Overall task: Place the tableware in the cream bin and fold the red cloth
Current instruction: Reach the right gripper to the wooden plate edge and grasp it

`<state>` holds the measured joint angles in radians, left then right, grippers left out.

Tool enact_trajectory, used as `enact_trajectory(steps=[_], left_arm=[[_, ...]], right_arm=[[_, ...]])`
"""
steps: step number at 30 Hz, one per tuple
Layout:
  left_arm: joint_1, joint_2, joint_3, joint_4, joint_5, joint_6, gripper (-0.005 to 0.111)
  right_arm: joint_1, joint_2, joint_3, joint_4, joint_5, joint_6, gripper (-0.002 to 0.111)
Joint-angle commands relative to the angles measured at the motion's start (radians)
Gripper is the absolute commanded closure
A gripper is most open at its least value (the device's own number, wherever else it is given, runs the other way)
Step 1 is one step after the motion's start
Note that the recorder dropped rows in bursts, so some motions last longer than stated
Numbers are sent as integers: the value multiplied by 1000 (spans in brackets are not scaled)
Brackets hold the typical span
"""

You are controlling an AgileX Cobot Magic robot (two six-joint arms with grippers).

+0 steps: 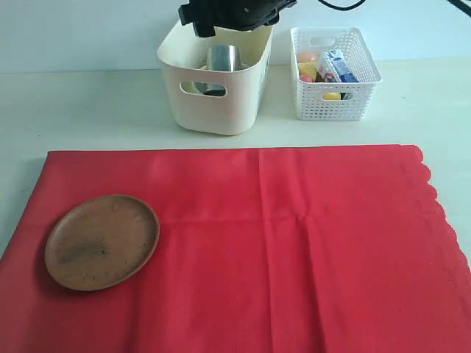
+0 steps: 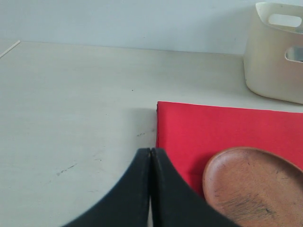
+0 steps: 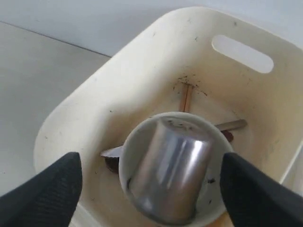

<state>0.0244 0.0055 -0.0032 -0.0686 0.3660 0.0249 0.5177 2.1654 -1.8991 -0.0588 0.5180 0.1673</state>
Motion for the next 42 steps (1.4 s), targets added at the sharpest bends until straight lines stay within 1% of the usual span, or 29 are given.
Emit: enact_trajectory(steps=[1, 4, 8, 11, 14, 16, 19, 21, 26, 30, 32, 35, 38, 42], left_arm=[[-6, -5, 3, 1, -12, -1, 105], [-6, -5, 3, 1, -12, -1, 105], [-6, -5, 3, 1, -12, -1, 105], [-6, -5, 3, 1, -12, -1, 105], [-6, -5, 3, 1, -12, -1, 105], [-6, -5, 3, 1, -12, -1, 105], [-6, -5, 3, 1, -12, -1, 105], [-6, -5, 3, 1, -12, -1, 105], [-6, -5, 3, 1, -12, -1, 105], [-6, -5, 3, 1, -12, -1, 105], [-6, -5, 3, 1, -12, -1, 105], [-6, -5, 3, 1, -12, -1, 105], [-6, -5, 3, 1, -12, -1, 105], [-6, -5, 3, 1, -12, -1, 105]], right_arm=[[-3, -82, -7, -30, 78, -10, 33], [-3, -130, -7, -27, 204, -10, 33], [5, -141, -7, 20, 312, -12, 34], [15, -141, -7, 135, 385, -81, 44], [36, -141, -7, 278, 434, -179, 58], [60, -141, -7, 360, 466, -230, 66], [114, -130, -7, 400, 493, -262, 73], [149, -112, -7, 398, 508, -265, 76], [233, -29, 1, 400, 561, -265, 76], [278, 44, 1, 400, 575, -252, 75], [284, 81, 1, 398, 575, -245, 70], [284, 129, 1, 392, 575, -216, 59], [284, 155, 1, 405, 575, -215, 51], [284, 187, 1, 467, 557, -274, 50]])
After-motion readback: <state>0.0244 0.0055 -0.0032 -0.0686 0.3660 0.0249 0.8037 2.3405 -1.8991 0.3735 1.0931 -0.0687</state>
